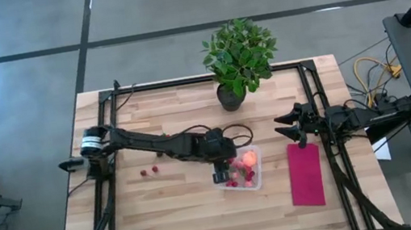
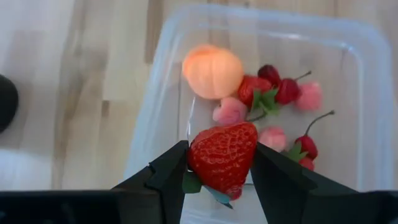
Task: Pick and placing Produce into tupperware
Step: Put the red strawberry into the transparent bin, then put the red cherry into the transparent bin
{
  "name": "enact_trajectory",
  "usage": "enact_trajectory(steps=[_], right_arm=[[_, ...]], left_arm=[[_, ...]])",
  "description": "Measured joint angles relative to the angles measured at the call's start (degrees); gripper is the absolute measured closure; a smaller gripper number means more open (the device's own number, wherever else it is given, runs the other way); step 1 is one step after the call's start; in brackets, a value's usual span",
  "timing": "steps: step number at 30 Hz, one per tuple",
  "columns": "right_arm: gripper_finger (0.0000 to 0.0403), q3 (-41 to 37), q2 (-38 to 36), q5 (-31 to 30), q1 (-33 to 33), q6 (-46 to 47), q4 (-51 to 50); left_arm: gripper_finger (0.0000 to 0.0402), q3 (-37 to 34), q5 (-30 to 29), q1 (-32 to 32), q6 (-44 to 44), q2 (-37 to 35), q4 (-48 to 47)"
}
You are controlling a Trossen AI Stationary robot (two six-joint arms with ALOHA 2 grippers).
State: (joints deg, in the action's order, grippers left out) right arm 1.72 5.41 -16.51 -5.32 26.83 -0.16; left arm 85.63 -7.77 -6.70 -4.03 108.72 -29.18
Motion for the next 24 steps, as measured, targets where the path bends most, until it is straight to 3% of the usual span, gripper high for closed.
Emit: enact_trajectory(steps=[4,10,13,17,20,24], right_arm=[[0.017,0.0,-0.04,0.0,0.0,-0.02,-0.02],[0.017,0.0,0.0,-0.02,-0.02,-0.02,0.01],[0.017,0.0,-0.02,-0.01,0.0,-0.02,0.02],[0.017,0.0,0.0,-0.02,-0.02,-0.02,0.02],[0.017,0.0,-0.01,-0.02,-0.02,-0.02,0.01],[0.017,0.0,0.0,-0.01,-0.02,-0.01,0.02]], left_arm=[[0.0225,-0.48,-0.06,0.02,-0.11,-0.76,4.68],[0.0162,-0.71,-3.56,0.07,-3.68,-0.7,2.6],[0.014,0.09,-8.07,-0.01,-1.43,-2.5,-6.62],[0.0136,-0.38,-11.22,-0.95,-6.75,-8.9,-29.14],[0.014,-3.23,-9.74,-2.17,-17.45,-13.7,-44.22],[0.0142,-10.9,-2.7,-3.13,-31.34,-20.57,-48.88]])
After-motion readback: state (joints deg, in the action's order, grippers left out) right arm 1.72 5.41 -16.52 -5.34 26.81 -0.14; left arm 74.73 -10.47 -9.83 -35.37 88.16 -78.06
